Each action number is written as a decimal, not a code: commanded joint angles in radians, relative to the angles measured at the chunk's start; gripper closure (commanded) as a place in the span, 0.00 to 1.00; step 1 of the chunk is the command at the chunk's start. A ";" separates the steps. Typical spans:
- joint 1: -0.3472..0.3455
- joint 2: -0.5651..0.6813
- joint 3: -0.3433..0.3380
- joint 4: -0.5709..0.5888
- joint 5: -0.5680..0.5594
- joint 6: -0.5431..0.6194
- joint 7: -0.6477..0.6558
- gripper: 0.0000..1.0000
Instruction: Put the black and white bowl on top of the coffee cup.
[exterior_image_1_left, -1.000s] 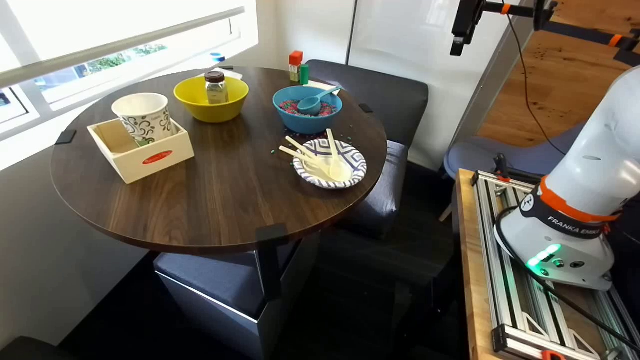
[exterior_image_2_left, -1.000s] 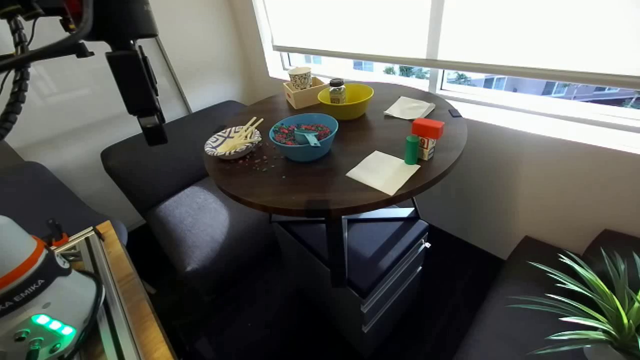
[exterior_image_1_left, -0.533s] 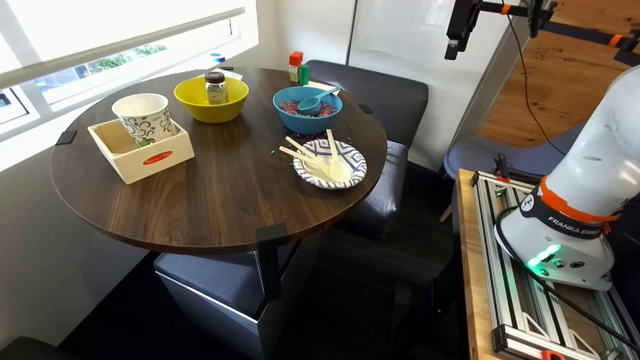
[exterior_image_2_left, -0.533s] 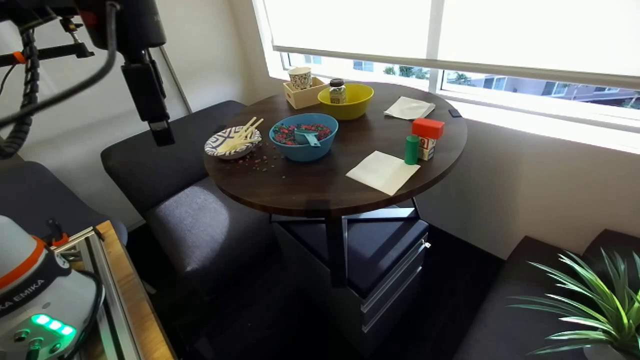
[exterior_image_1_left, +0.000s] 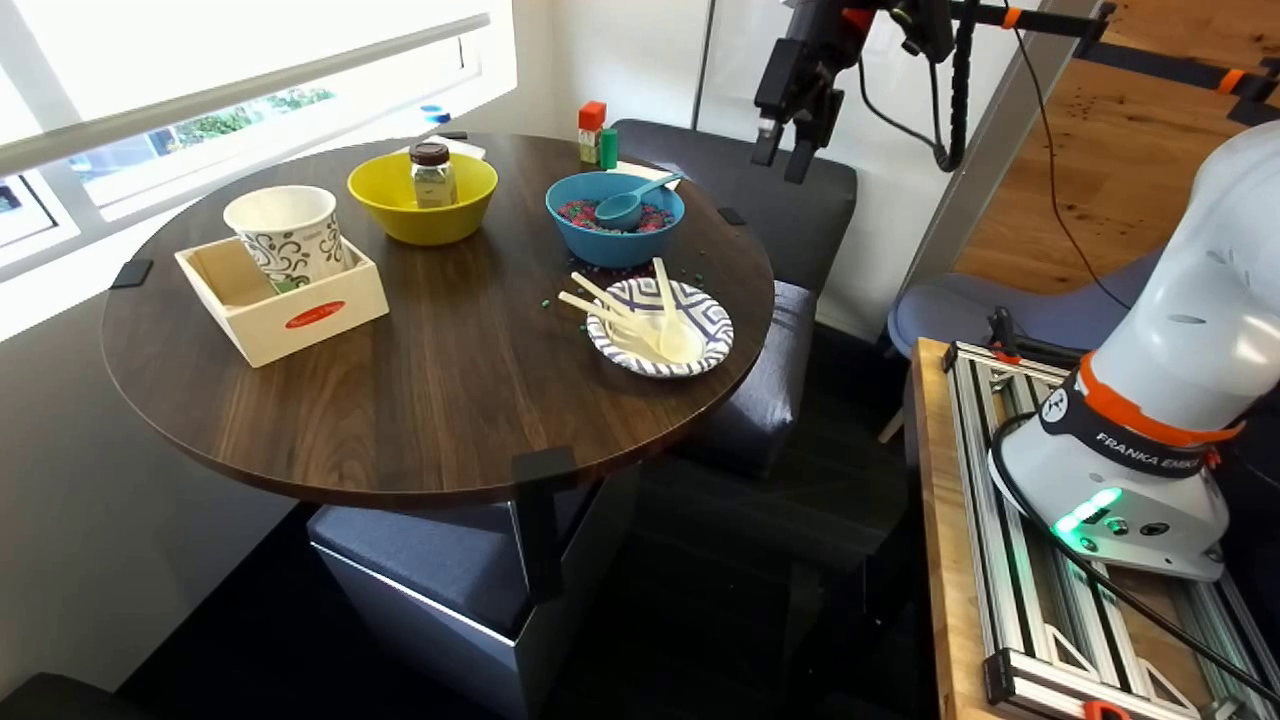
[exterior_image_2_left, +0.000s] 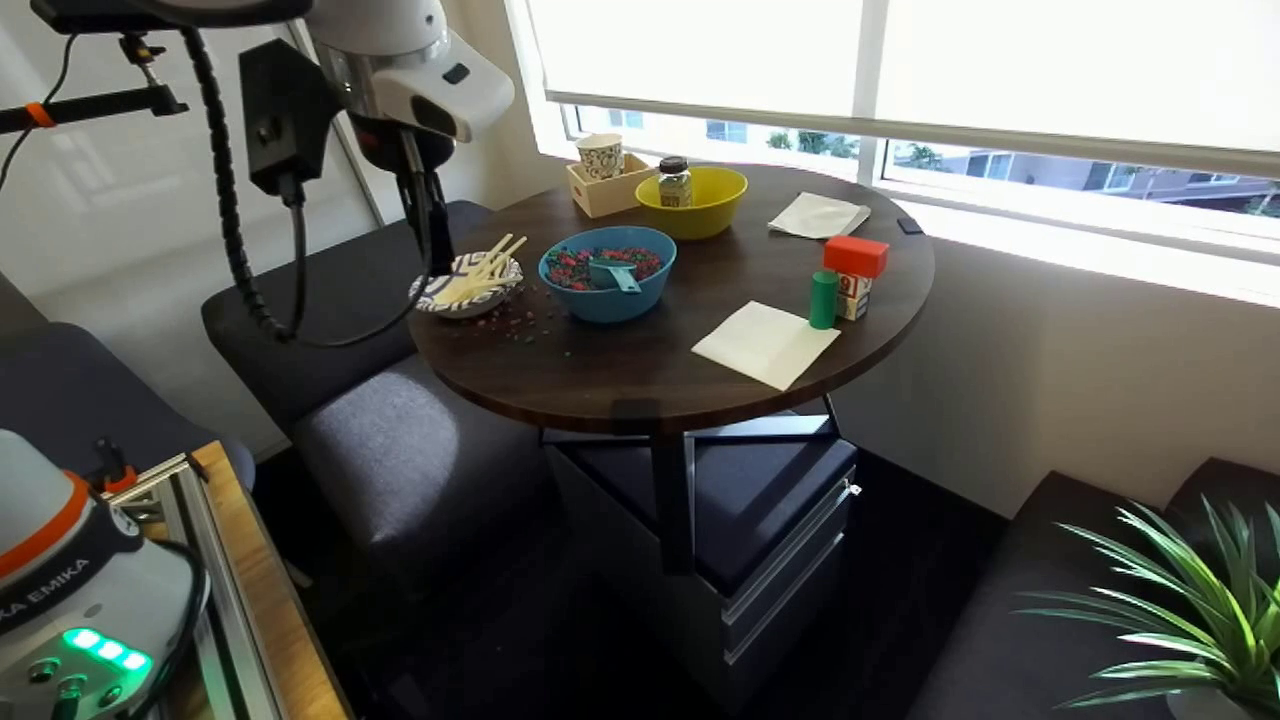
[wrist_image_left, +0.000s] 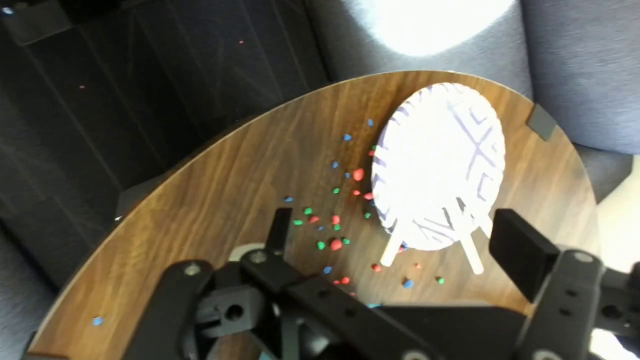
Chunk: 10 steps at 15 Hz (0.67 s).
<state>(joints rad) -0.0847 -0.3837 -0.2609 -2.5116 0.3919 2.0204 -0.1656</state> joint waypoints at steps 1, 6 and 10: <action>0.047 0.101 0.003 0.028 0.175 0.000 -0.095 0.00; 0.026 0.124 0.046 0.021 0.153 -0.005 -0.094 0.00; 0.020 0.177 0.034 0.008 0.298 0.054 -0.058 0.00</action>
<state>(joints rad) -0.0489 -0.2510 -0.2290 -2.4907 0.5739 2.0253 -0.2412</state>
